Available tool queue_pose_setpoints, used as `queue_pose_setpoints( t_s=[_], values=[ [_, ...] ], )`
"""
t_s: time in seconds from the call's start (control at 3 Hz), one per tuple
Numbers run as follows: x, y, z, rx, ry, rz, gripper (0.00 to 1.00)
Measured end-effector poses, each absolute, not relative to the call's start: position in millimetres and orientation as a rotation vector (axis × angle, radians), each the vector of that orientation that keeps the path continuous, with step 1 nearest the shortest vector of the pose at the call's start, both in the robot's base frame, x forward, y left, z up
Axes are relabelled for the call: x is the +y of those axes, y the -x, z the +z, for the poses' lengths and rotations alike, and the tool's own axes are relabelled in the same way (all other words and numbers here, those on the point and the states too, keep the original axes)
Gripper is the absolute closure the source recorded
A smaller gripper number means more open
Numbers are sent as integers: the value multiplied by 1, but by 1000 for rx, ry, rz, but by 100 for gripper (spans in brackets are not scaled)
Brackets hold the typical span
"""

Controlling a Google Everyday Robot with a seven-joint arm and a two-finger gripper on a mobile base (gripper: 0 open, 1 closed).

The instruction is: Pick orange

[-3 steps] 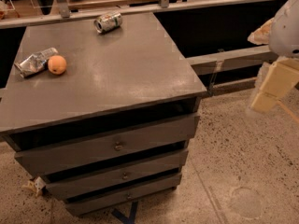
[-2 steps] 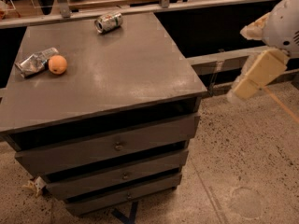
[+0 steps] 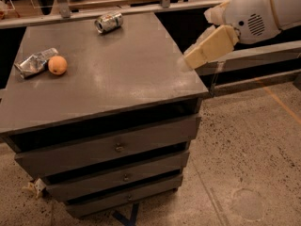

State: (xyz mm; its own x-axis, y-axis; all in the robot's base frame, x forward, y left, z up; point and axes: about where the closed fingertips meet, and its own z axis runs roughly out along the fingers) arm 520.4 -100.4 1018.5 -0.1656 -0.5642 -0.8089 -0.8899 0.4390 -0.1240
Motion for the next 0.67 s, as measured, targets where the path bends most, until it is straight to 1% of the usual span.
queue_pose_setpoints(
  t_s=[0.67],
  values=[
    [-81, -521, 1001, 1842, 1243, 549, 0]
  ],
)
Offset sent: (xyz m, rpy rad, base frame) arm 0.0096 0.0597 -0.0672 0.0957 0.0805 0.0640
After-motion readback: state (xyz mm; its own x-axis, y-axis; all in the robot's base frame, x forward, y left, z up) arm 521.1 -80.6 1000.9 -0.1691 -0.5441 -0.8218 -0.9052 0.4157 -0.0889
